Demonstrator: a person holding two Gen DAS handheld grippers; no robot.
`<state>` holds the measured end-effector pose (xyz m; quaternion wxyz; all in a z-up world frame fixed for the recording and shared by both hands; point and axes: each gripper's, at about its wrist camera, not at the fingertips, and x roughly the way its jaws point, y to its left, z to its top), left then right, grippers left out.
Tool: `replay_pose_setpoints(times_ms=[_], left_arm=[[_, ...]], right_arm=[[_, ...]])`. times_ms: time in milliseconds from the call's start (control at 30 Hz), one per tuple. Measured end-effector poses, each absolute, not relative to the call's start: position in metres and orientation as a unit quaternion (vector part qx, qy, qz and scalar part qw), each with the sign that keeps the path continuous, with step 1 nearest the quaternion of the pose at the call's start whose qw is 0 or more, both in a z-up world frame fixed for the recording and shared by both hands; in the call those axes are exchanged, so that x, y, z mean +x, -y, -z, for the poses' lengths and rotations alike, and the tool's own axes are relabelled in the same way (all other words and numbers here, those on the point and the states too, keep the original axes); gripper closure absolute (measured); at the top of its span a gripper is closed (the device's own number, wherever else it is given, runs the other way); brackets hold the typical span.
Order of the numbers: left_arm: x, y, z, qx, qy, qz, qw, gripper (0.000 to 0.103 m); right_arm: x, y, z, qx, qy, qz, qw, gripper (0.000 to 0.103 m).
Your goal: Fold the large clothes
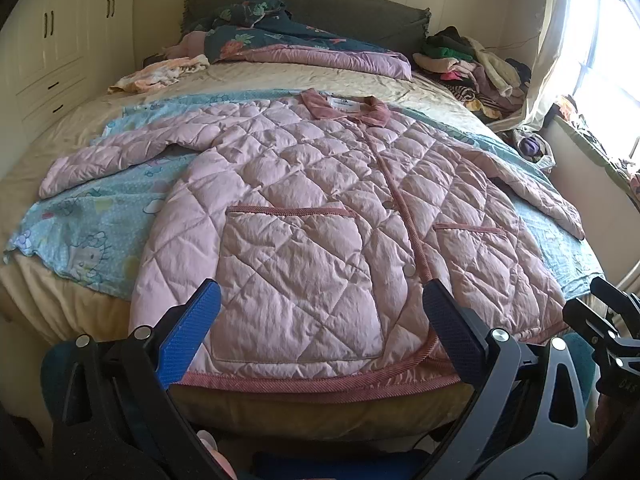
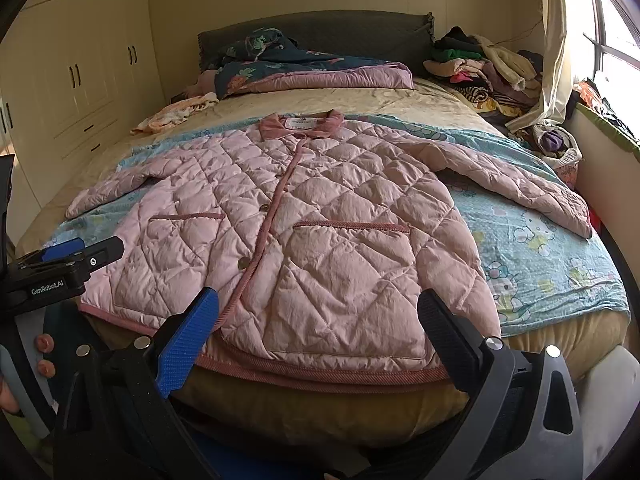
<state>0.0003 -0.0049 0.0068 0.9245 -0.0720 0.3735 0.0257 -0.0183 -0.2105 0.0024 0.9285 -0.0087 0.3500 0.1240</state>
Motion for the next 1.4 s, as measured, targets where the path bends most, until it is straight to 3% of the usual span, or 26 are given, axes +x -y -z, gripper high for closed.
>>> replay_pose_setpoints(times_ms=[1400], left_arm=[[0.0019,0.0056,-0.0055,-0.072,-0.372,-0.027,0.925,0.008]], right_arm=[[-0.0164,0.2105,-0.0009,-0.007,-0.348,-0.126,0.929,0.004]])
